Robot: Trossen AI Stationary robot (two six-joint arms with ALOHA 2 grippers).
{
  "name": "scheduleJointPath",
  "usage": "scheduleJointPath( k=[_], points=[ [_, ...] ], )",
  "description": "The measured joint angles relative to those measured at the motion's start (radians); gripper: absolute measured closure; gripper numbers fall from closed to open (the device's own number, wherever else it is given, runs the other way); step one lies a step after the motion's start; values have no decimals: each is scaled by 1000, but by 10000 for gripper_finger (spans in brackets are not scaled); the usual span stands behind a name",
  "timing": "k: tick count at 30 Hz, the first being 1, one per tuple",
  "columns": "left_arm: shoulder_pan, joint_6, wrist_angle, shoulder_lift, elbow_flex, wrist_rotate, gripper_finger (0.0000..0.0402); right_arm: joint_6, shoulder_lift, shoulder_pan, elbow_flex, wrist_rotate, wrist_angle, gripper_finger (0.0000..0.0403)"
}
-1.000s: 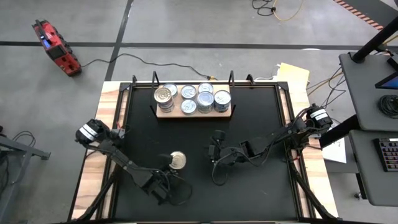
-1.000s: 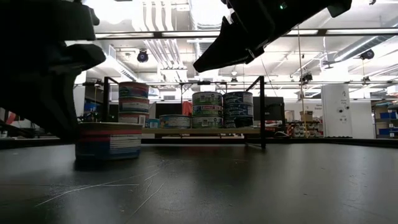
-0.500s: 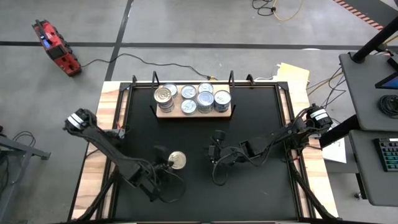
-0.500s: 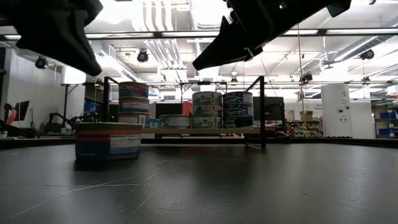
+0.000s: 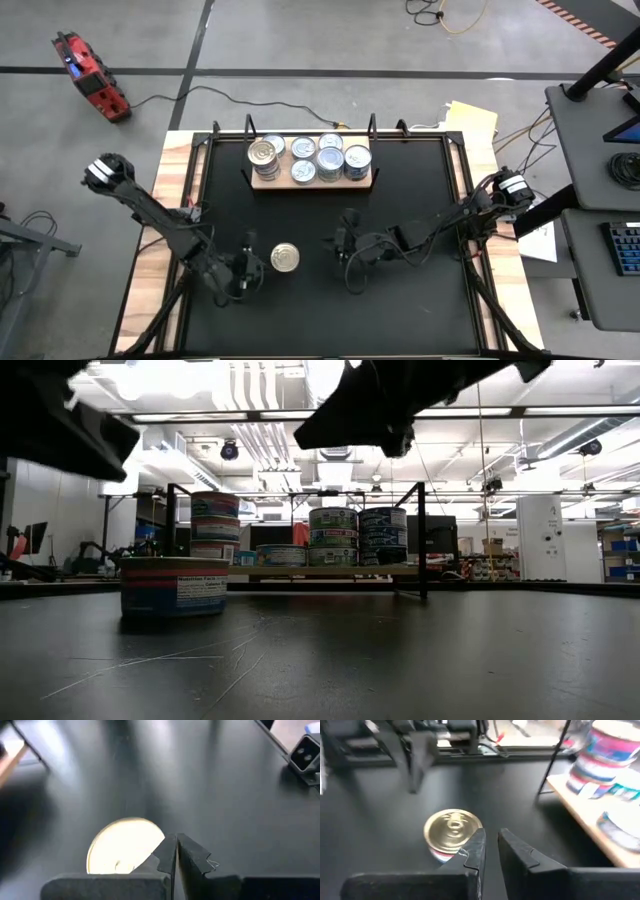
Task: Stack canned seafood by type on shelf
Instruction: Stack the blue tuna can on top of the other blue tuna cans on the shelf
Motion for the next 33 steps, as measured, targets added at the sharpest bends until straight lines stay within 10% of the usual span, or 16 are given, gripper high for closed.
scheduleJointPath(
  k=[6,33],
  points=[
    [0,-76,47,6,-60,-42,402,133,1,-53,18,-192,-11,380],
    [5,-82,48,200,-31,-82,401,369,140,-121,72,-366,0,390]
  ],
)
